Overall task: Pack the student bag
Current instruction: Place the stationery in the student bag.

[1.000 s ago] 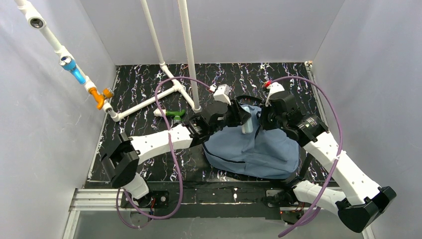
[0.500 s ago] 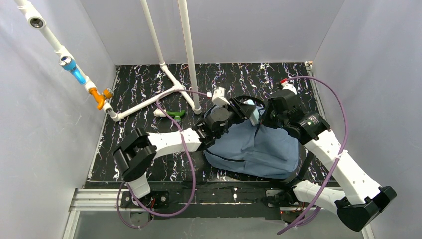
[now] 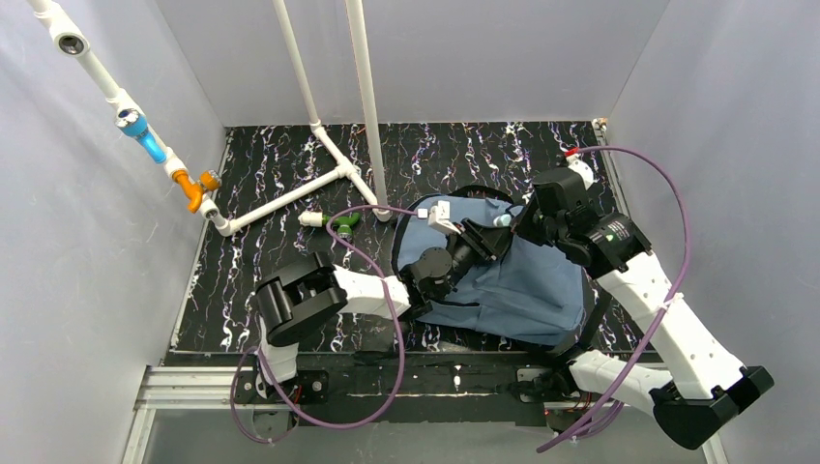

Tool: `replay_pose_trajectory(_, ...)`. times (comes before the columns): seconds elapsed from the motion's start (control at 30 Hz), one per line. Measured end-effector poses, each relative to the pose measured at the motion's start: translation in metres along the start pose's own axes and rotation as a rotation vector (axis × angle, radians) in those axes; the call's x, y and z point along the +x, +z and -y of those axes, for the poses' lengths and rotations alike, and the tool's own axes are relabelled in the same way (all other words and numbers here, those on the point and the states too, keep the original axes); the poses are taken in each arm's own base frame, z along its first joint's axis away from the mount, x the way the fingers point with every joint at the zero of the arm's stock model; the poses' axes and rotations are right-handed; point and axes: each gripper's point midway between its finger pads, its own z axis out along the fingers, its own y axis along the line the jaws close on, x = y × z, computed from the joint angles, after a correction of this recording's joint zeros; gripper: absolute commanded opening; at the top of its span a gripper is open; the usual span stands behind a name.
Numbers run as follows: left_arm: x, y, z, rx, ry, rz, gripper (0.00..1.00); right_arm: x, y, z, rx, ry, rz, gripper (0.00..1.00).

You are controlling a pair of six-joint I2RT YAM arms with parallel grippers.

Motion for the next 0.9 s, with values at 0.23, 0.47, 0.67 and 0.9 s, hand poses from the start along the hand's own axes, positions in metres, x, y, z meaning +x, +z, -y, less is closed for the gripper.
replay_pose_trajectory(0.23, 0.032, -0.004, -0.010, 0.011, -0.050, -0.141, 0.01, 0.004, 0.003, 0.002, 0.008, -0.025, -0.022, 0.01)
replay_pose_trajectory(0.47, 0.051, -0.010, -0.011, -0.119, 0.018, -0.376, 0.31, 0.008, 0.004, 0.006, -0.002, -0.187, -0.053, 0.01)
replay_pose_trajectory(0.67, 0.065, -0.019, -0.017, -0.207, 0.053, -0.640, 0.63, 0.009, 0.001, 0.017, -0.039, -0.345, -0.018, 0.01)
replay_pose_trajectory(0.9, 0.049, -0.043, -0.017, -0.315, 0.220, -0.789, 0.91, 0.009, -0.004, 0.030, -0.043, -0.423, 0.026, 0.01)
